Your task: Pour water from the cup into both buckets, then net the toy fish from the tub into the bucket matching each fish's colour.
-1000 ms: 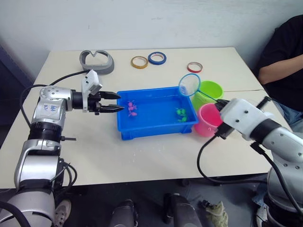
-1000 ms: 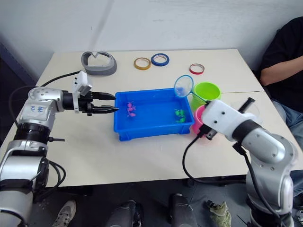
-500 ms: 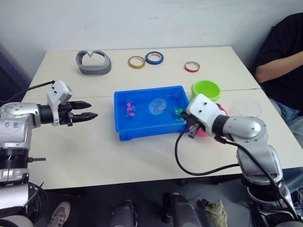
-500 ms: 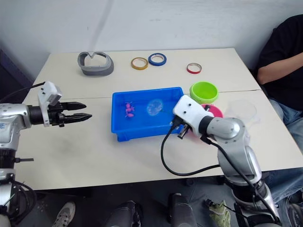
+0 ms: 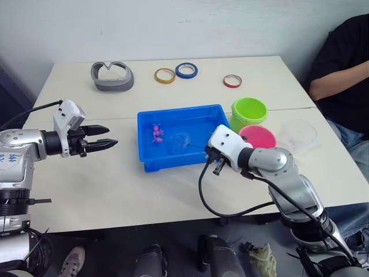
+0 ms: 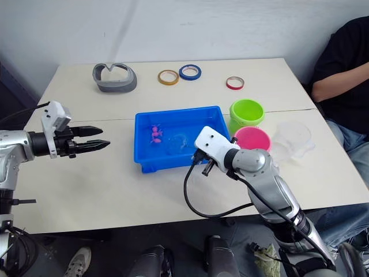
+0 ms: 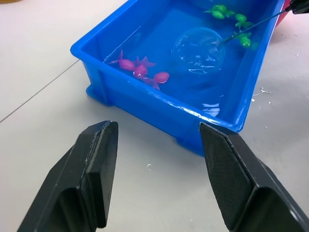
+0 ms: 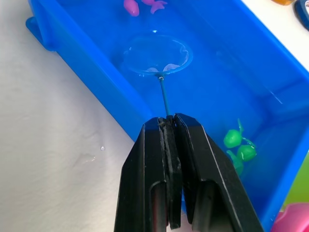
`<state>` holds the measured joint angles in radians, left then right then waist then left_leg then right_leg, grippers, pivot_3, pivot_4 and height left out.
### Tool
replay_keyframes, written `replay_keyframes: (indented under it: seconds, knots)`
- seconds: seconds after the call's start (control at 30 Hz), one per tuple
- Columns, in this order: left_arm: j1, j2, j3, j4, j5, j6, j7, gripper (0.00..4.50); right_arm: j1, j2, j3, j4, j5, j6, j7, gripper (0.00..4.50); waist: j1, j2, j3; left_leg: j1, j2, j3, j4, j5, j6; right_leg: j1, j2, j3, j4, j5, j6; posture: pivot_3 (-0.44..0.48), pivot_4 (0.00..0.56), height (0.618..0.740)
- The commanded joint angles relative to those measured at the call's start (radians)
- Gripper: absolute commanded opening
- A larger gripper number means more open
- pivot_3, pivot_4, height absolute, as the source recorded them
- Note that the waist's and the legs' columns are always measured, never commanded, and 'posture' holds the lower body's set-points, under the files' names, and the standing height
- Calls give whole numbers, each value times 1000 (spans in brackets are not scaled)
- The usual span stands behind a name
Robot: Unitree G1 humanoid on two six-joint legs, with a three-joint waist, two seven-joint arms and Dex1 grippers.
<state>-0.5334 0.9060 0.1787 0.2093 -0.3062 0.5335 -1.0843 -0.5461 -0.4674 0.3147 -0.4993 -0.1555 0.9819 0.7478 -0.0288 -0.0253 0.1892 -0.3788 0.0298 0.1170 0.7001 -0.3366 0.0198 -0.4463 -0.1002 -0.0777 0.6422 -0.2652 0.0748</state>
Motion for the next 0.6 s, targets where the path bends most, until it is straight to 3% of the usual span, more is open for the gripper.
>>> replay_keyframes:
  seconds: [0.03, 0.6]
  knots:
    - [5, 22, 31, -39, -22, -1, 6, 2970, -25, 23, 21, 15, 17, -18, -35, 0, 0, 0, 0, 0, 0, 0, 0, 0, 0, 0, 0, 0, 0, 0, 0, 0, 150, 713]
    - [39, 50, 60, -97, -52, 30, 14, 2970, -100, 214, 1, 164, 118, -30, -132, 0, -2, 0, 0, 0, 1, 0, -1, -1, -1, -1, 0, 0, 0, 0, -1, 0, 150, 713]
